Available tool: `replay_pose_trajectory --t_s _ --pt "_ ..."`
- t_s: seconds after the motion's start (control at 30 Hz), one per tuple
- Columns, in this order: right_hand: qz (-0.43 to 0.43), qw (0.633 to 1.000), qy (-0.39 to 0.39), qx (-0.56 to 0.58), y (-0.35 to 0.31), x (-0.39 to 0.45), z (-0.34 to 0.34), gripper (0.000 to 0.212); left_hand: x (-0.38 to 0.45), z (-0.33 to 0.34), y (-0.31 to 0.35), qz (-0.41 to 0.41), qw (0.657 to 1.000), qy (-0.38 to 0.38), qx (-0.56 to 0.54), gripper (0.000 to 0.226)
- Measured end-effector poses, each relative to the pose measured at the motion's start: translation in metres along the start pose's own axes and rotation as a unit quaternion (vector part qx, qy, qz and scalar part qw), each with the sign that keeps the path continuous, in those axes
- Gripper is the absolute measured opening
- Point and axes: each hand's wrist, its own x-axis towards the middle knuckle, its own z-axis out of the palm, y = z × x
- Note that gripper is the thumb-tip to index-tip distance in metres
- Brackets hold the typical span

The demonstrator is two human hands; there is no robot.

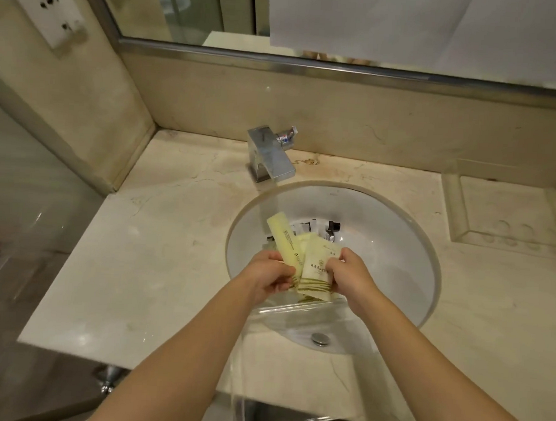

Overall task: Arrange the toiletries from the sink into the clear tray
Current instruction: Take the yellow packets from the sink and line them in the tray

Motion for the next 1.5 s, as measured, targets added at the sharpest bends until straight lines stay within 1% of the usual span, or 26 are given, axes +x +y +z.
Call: replay_pose_trajectory --t_s 0.07,0.2,0.27,0.37,0.4,0.47,0.53,0.67,0.73,0.8,0.87,0.97,1.0,1.1,1.2,1.27,1.3,1.33,1.4,1.5 --pt "-0.005 1.000 -0.008 0.010 -0.004 -0.012 0.004 0.018 -0.007 0.000 -0.001 0.009 1.000 -0.016 0.001 0.027" --pt "-0.015 0.996 -0.052 0.068 -0.008 -0.034 0.012 0.036 -0.022 0.002 0.000 0.013 0.998 -0.064 -0.015 0.036" --pt "-0.012 0.995 -0.055 0.081 -0.007 -0.042 0.014 0.036 -0.027 0.002 0.000 0.019 0.995 -0.091 -0.023 0.036" --pt "0.004 0.993 -0.058 0.104 -0.007 -0.049 0.015 0.037 -0.032 0.000 -0.002 0.030 0.990 -0.138 -0.025 0.044" --pt "0.012 0.991 -0.061 0.120 -0.007 -0.051 0.015 0.037 -0.032 0.000 -0.003 0.040 0.989 -0.141 -0.010 0.045" --pt "0.024 0.985 -0.067 0.156 -0.006 -0.054 0.016 0.036 -0.033 0.001 -0.003 0.067 0.990 -0.121 0.037 0.033" --pt "0.029 0.983 -0.053 0.173 -0.005 -0.056 0.016 0.035 -0.034 0.001 -0.004 0.086 0.988 -0.098 0.083 0.024" --pt "0.025 0.986 0.038 0.158 -0.007 -0.054 0.010 0.032 -0.033 -0.004 -0.003 0.114 0.982 -0.078 0.132 0.033" --pt "0.032 0.984 0.042 0.173 -0.008 -0.055 0.007 0.025 -0.036 -0.006 0.000 0.124 0.978 -0.077 0.148 0.043" --pt "0.047 0.980 0.034 0.191 -0.011 -0.056 0.005 0.021 -0.038 -0.007 0.002 0.141 0.972 -0.075 0.171 0.043" --pt "0.059 0.976 0.029 0.207 -0.012 -0.057 0.004 0.020 -0.037 -0.008 0.001 0.159 0.967 -0.068 0.188 0.034" --pt "0.069 0.972 0.019 0.226 -0.010 -0.057 0.003 0.019 -0.037 -0.009 0.000 0.174 0.961 -0.053 0.208 0.010" --pt "0.071 0.969 0.020 0.236 -0.010 -0.058 0.003 0.020 -0.036 -0.009 0.000 0.177 0.960 -0.049 0.212 0.007" --pt "0.066 0.963 0.033 0.258 -0.007 -0.059 -0.003 0.018 -0.034 -0.012 0.003 0.186 0.958 -0.033 0.214 0.012" --pt "0.051 0.967 0.044 0.244 -0.005 -0.061 -0.010 0.017 -0.030 -0.020 0.007 0.203 0.954 0.004 0.221 0.017" --pt "0.045 0.969 0.041 0.240 -0.002 -0.063 -0.012 0.018 -0.032 -0.022 0.009 0.207 0.953 0.022 0.221 0.022" --pt "0.047 0.967 0.036 0.247 -0.001 -0.063 -0.012 0.019 -0.034 -0.022 0.010 0.202 0.955 0.018 0.218 0.022" --pt "0.050 0.964 0.029 0.258 0.000 -0.064 -0.011 0.022 -0.037 -0.021 0.011 0.192 0.959 0.002 0.208 0.019" --pt "0.056 0.959 0.013 0.277 0.001 -0.065 -0.006 0.026 -0.047 -0.015 0.012 0.145 0.974 -0.062 0.163 0.007" --pt "0.052 0.957 -0.006 0.286 0.000 -0.069 0.003 0.023 -0.057 -0.007 0.011 0.068 0.982 -0.157 0.087 0.020"
